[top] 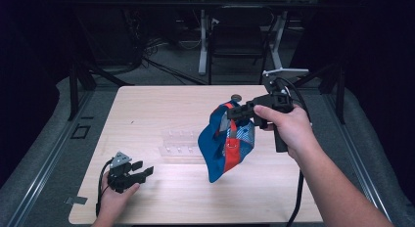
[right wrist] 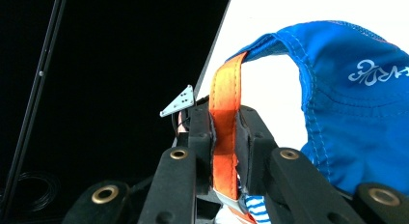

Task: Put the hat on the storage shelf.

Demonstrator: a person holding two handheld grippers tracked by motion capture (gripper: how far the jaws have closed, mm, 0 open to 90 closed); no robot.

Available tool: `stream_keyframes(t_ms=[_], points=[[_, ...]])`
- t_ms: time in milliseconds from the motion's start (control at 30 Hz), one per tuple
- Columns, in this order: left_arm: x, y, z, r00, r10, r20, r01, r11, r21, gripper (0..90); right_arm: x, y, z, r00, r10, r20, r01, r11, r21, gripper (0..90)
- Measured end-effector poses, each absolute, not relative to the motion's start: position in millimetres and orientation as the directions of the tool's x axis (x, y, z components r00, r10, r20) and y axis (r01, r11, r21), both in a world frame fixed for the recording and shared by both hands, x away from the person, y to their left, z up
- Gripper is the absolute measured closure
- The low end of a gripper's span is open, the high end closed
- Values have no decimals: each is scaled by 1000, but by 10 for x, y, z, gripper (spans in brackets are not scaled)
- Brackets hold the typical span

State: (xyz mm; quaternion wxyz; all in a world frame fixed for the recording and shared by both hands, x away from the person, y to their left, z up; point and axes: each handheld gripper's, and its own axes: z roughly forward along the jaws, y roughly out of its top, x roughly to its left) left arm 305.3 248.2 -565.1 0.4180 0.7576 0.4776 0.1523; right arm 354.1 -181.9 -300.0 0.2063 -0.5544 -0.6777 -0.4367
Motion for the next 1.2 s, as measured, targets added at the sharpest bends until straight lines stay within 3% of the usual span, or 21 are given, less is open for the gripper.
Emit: stream_keyframes(t_ms=[333,1200], points=[[3018,2405,-5628,524,847,-91,574,-272,772,524,3600,-1796,-2975,-301,570,765,927,-13,375,781],[2883,1923,-5368,648,758,-77,468,-317,825,506,3779,-1637,-2955,-308,562,768,919,-34,393,781]])
